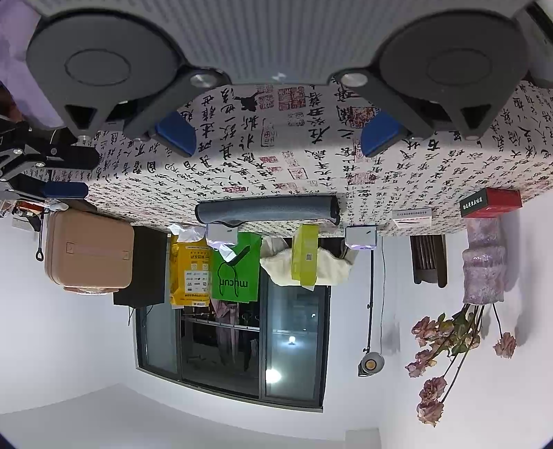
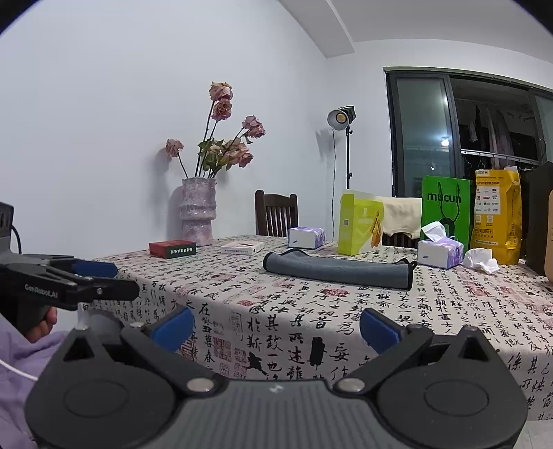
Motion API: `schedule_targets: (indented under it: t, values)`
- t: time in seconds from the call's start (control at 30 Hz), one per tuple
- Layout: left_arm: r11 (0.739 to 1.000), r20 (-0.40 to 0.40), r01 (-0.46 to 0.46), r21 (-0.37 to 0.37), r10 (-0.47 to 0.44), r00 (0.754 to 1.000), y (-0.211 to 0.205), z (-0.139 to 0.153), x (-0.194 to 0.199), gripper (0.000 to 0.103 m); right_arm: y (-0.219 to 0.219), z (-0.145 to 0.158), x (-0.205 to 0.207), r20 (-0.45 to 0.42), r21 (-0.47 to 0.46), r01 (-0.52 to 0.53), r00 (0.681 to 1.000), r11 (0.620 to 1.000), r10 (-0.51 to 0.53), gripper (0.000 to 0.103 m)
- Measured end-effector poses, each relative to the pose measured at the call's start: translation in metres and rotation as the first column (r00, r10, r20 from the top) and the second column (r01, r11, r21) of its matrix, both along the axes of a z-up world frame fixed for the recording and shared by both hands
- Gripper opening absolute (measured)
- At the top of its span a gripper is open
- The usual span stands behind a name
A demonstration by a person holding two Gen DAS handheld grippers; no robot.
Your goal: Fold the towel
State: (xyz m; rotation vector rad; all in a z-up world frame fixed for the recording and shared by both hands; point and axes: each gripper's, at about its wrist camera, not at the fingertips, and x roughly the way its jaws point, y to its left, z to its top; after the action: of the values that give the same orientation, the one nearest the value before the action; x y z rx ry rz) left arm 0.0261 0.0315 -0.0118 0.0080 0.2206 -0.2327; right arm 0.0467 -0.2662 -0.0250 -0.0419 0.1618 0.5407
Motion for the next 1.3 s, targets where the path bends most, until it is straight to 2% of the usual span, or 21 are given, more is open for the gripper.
schedule_targets:
  t: [1.3]
  values:
    - [1.000, 0.007, -0.003, 0.001, 0.003, 1.000, -0.0005, 0.0029, 0.0014, 0.103, 0.0002, -0.0027, 0.0077, -0.035, 0.004, 0.020, 0.999, 1.000, -0.020, 0.103]
